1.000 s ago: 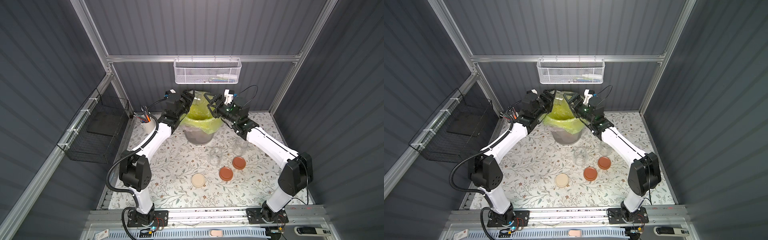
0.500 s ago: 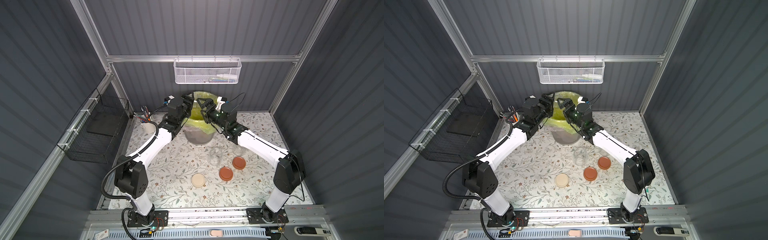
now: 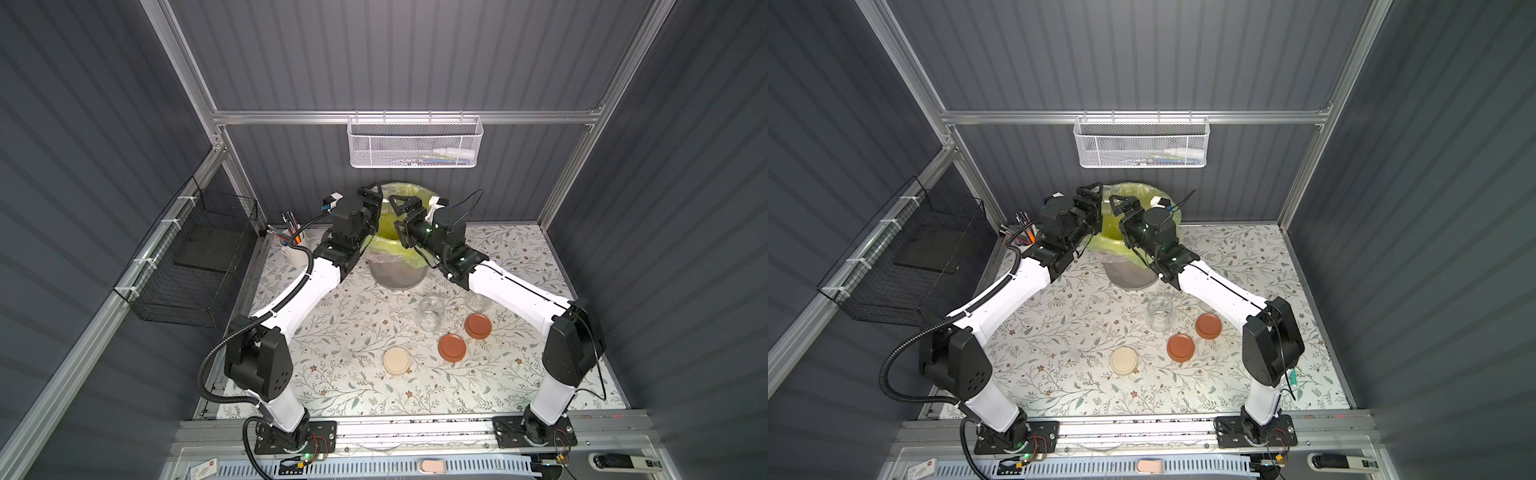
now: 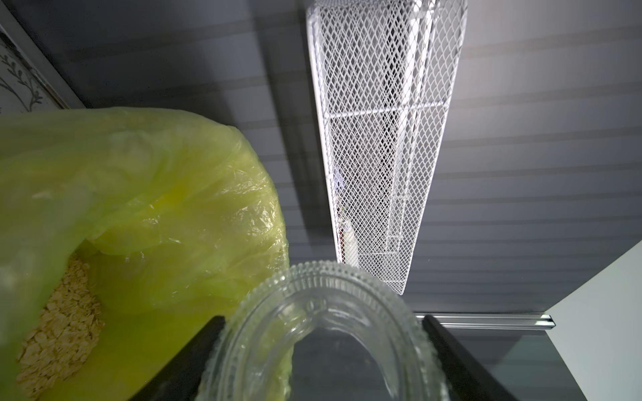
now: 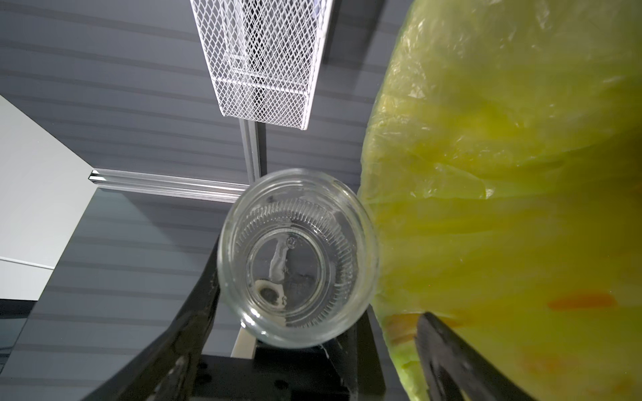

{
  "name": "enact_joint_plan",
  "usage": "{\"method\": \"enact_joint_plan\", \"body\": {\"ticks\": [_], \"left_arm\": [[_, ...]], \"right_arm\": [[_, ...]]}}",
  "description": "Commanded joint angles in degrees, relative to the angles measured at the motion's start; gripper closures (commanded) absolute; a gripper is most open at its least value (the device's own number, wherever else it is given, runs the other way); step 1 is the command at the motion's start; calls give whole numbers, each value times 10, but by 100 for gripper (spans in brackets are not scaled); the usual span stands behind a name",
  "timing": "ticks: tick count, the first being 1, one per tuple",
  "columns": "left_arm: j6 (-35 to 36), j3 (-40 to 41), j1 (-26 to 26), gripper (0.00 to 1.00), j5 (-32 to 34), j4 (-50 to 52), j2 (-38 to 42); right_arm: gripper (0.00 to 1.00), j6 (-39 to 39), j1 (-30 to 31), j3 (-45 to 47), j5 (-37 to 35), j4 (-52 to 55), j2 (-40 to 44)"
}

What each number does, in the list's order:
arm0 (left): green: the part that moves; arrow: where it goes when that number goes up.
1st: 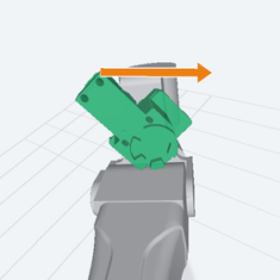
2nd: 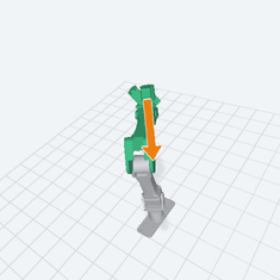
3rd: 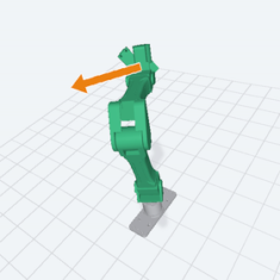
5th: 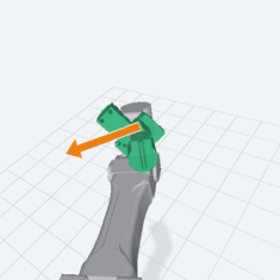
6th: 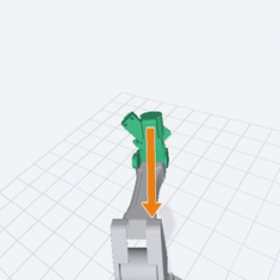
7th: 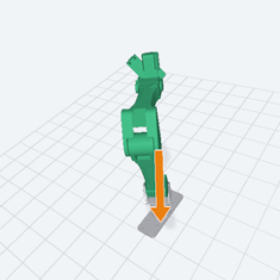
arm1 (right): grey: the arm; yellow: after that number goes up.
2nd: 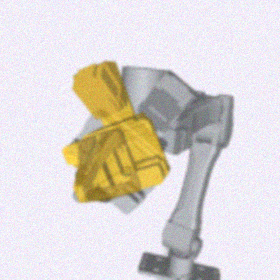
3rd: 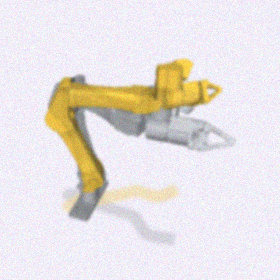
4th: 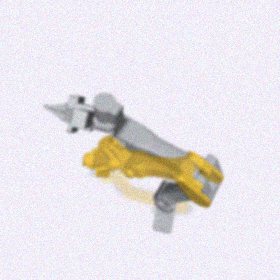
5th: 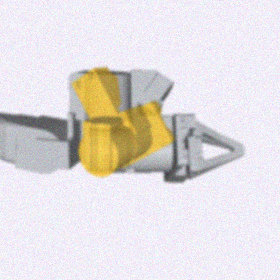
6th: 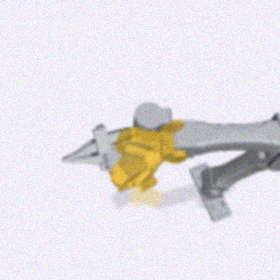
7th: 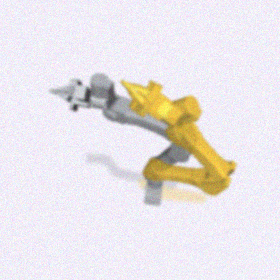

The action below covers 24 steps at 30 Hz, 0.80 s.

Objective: Empty expired oatmeal from jars
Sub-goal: Place the jar at the center of the board.

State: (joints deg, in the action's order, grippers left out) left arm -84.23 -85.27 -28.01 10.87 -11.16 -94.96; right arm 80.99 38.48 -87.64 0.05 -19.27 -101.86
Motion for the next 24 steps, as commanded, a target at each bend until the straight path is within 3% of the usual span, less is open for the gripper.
{"method": "enact_joint_plan", "body": {"ticks": [1, 15, 24], "left_arm": [[-12, 4, -11, 77, 22, -39, 37], [-64, 30, -19, 78, 19, -61, 42], [-61, 56, -27, 79, 38, -58, 58]], "right_arm": [[2, 14, 4, -20, -14, -7, -18], [1, 35, 19, -45, -47, -39, -44], [3, 27, 23, -43, -77, -64, -43]]}}
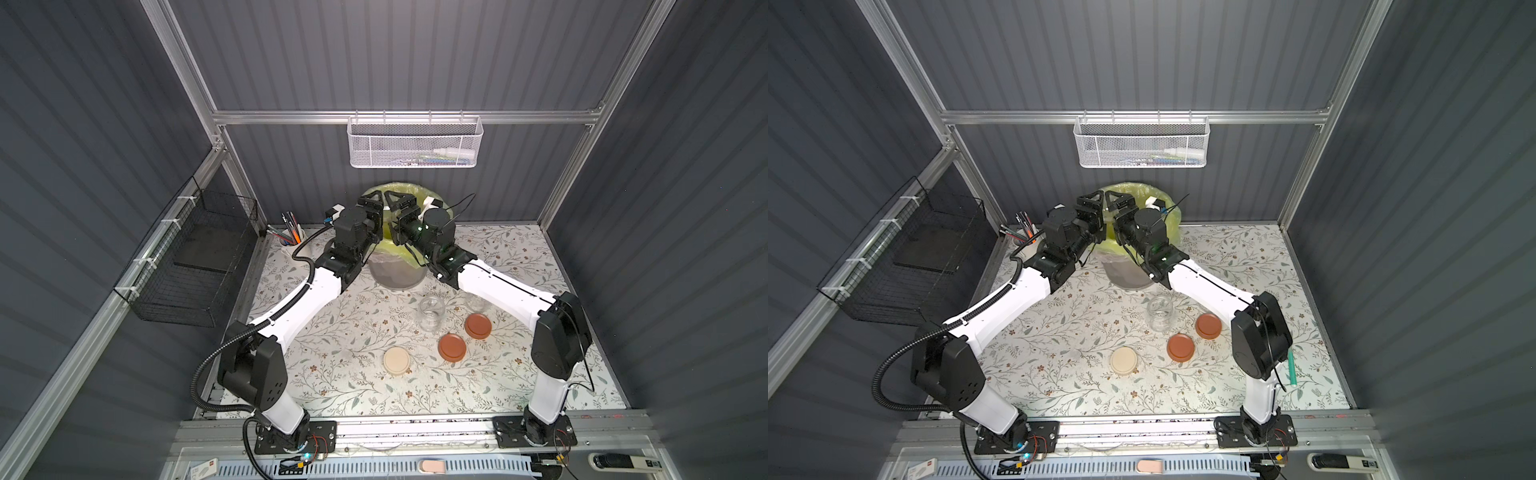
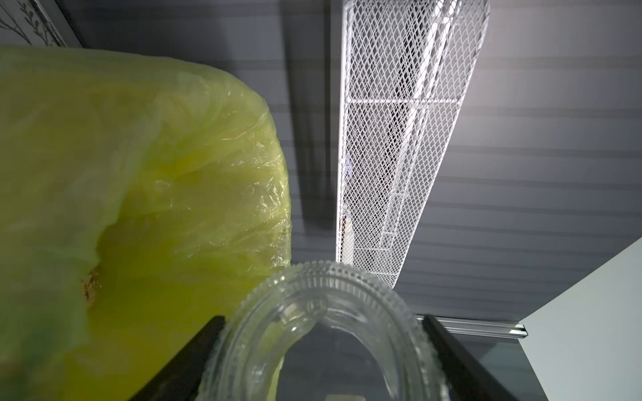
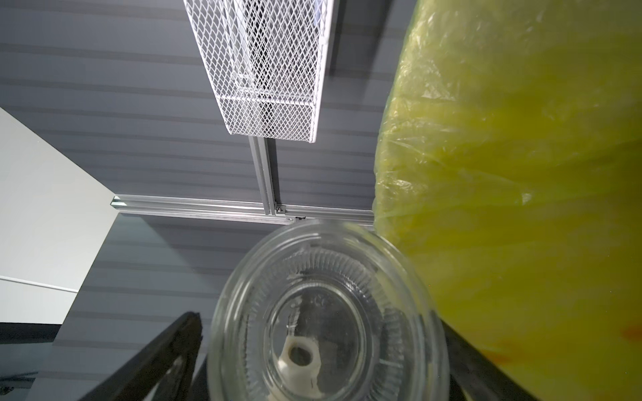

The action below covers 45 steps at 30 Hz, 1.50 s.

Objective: Empty expired oatmeal from jars
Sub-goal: Place the jar at the center of the board.

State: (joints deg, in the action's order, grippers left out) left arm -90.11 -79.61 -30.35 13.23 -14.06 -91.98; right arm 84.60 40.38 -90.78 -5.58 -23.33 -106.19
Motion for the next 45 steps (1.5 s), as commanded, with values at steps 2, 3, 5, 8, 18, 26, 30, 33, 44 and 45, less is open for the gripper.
{"method": "enact_joint_plan", "body": {"ticks": [2, 3, 5, 8, 18, 26, 30, 33, 44, 45], "left_arm": [[-1, -3, -5, 79, 14, -31, 26], [-3, -3, -5, 79, 14, -34, 24], [-6, 0, -8, 80, 12, -38, 22], [-7, 4, -10, 80, 16, -39, 24], [-14, 22, -15, 81, 28, -50, 29], [-14, 29, -16, 81, 30, -50, 37], [-16, 30, -18, 81, 28, -51, 35], [-17, 33, -19, 82, 29, -52, 36], [-20, 51, -20, 82, 39, -58, 49], [-22, 55, -20, 82, 41, -61, 51]], "right_arm": [[4, -3, 5, -12, -25, -24, 0], [4, -3, 6, -11, -26, -26, -2], [4, 3, 6, -18, -20, -23, -6], [5, 8, 8, -20, -17, -22, -9], [5, -5, 27, -5, -60, -50, -6], [5, -6, 31, -18, -69, -58, -12], [4, 0, 33, -21, -69, -57, -18], [4, 0, 35, -22, -69, -57, -19], [8, -7, 36, -18, -84, -77, -21], [8, -5, 36, -18, -86, -81, -22]]}}
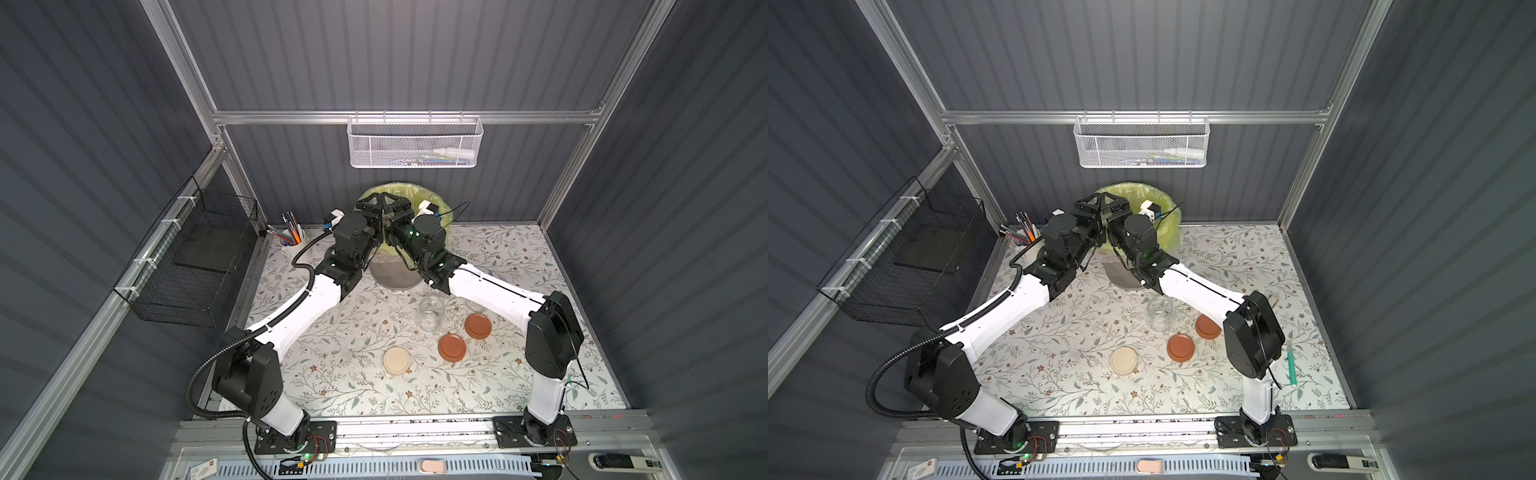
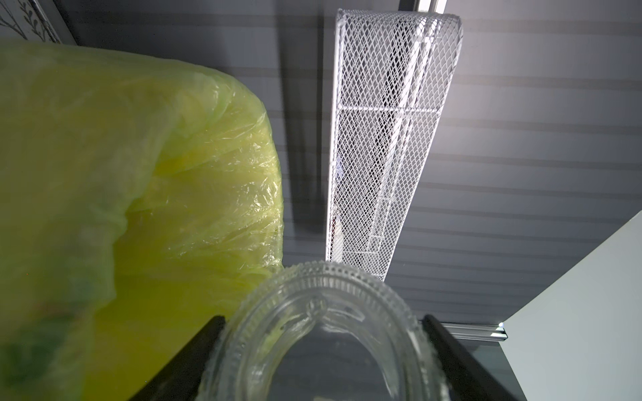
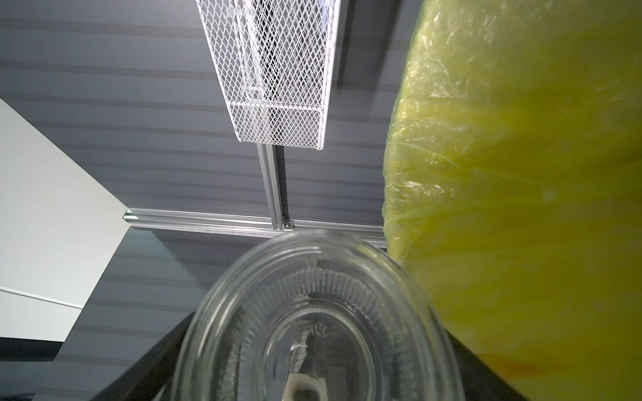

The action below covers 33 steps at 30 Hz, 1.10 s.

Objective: Empty expired oatmeal from jars
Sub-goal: Place the jar at the center of the board.

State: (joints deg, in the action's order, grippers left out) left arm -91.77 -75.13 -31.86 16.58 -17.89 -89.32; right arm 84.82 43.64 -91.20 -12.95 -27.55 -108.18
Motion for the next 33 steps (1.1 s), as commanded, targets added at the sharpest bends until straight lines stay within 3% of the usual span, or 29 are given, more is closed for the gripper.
{"method": "enact_joint_plan", "body": {"ticks": [1, 13, 21, 23, 26, 33], "left_arm": [[-6, 12, -5, 82, 8, -27, 25], [-17, 25, -7, 82, 8, -44, 26], [-19, 28, -7, 79, 3, -50, 23], [-21, 32, -7, 74, 2, -57, 24], [-22, 38, -7, 56, 8, -61, 26], [-20, 53, -7, 25, 23, -70, 33]], "right_arm": [[8, -7, 4, -15, -13, -41, -4], [14, -15, 5, -41, 2, -40, -17], [30, -37, 5, -35, 2, -52, -13], [34, -45, 5, -33, 2, -56, -10], [41, -55, 5, -29, 2, -59, -8], [47, -81, 3, -21, -1, -56, 3]]}}
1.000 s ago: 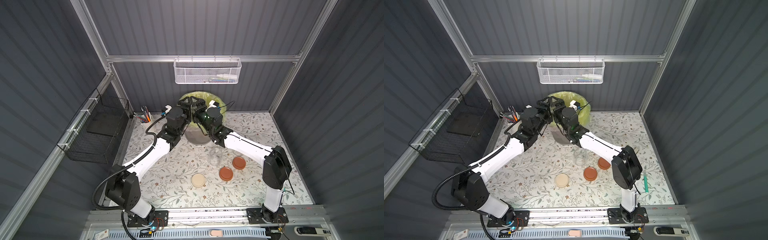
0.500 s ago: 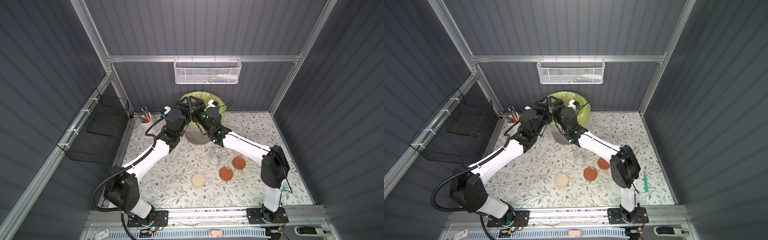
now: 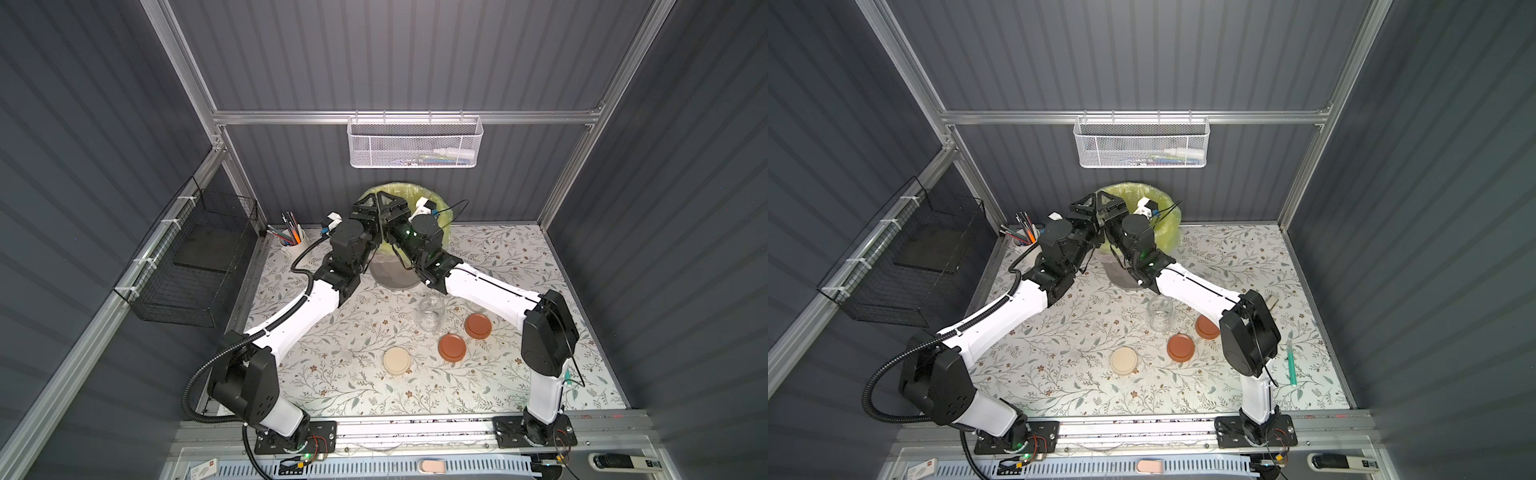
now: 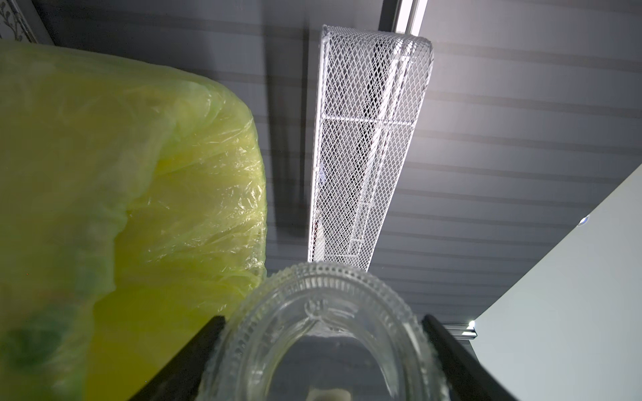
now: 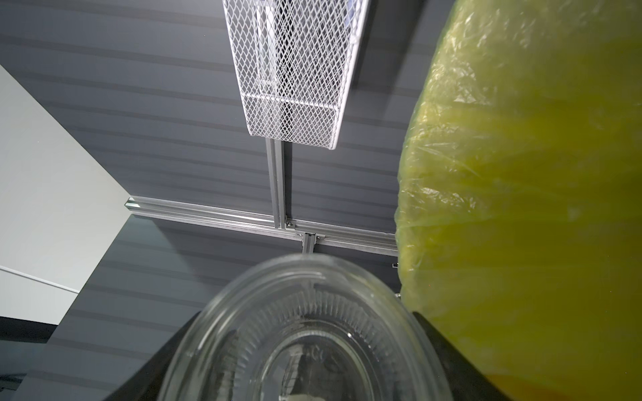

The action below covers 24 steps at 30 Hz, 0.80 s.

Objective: Empty expired oatmeal from jars
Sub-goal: Place the jar at the center of the board.

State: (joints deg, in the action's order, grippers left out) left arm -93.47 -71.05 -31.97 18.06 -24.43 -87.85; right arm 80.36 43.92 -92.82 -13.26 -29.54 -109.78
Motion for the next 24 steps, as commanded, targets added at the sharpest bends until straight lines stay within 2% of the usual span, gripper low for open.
{"method": "enact_joint_plan", "body": {"ticks": [1, 9, 24], "left_arm": [[-3, 12, -6, 23, 8, -5, 18], [11, 8, -5, 0, 20, 12, 31], [9, 26, 12, 0, 13, 20, 51]], "right_arm": [[47, -39, -1, -4, 3, -36, 21], [49, -42, -2, -2, -1, -36, 28], [49, -35, -21, 8, 13, -33, 43]]}}
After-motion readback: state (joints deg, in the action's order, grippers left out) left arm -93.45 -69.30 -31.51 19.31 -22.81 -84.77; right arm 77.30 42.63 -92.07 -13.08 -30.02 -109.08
